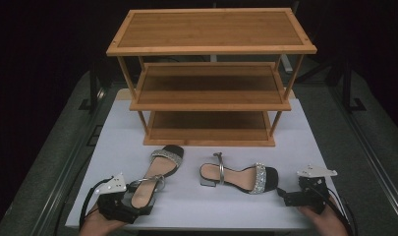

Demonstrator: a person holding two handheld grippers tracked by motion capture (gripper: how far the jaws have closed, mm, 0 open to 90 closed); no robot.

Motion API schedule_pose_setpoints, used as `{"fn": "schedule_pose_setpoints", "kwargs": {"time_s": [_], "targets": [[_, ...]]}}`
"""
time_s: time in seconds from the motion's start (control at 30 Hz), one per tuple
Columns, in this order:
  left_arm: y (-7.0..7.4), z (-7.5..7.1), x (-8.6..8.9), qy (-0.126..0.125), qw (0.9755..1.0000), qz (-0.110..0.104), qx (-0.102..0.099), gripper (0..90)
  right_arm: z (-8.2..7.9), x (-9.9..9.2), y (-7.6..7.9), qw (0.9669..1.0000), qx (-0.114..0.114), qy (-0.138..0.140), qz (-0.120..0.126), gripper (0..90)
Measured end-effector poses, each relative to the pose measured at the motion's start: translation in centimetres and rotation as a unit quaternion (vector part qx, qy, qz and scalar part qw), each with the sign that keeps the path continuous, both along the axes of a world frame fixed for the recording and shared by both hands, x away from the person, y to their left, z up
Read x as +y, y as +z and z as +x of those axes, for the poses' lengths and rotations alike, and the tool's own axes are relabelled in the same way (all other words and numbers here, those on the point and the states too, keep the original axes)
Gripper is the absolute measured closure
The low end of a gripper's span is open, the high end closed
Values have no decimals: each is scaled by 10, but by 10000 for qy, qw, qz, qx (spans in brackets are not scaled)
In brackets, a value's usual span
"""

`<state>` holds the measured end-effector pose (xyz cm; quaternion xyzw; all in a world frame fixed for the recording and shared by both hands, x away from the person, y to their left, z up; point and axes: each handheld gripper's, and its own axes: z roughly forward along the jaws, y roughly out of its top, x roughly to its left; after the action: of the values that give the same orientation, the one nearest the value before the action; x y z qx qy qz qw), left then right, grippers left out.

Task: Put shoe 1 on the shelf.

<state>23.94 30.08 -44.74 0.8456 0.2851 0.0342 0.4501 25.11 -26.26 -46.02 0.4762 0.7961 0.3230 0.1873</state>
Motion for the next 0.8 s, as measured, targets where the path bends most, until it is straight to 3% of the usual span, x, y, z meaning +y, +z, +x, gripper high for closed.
{"fn": "schedule_pose_setpoints", "kwargs": {"time_s": [0.3,0.6,0.8], "targets": [[1,0,0,23,10000,-11,-29,170,0,0,0,10000,-3,0,0,0],[7,-1,9,202,9988,-435,-18,249,0,0,0,10000,0,1,2,0],[11,-1,10,240,9981,-561,-95,249,0,0,0,10000,-2,0,2,0]]}}
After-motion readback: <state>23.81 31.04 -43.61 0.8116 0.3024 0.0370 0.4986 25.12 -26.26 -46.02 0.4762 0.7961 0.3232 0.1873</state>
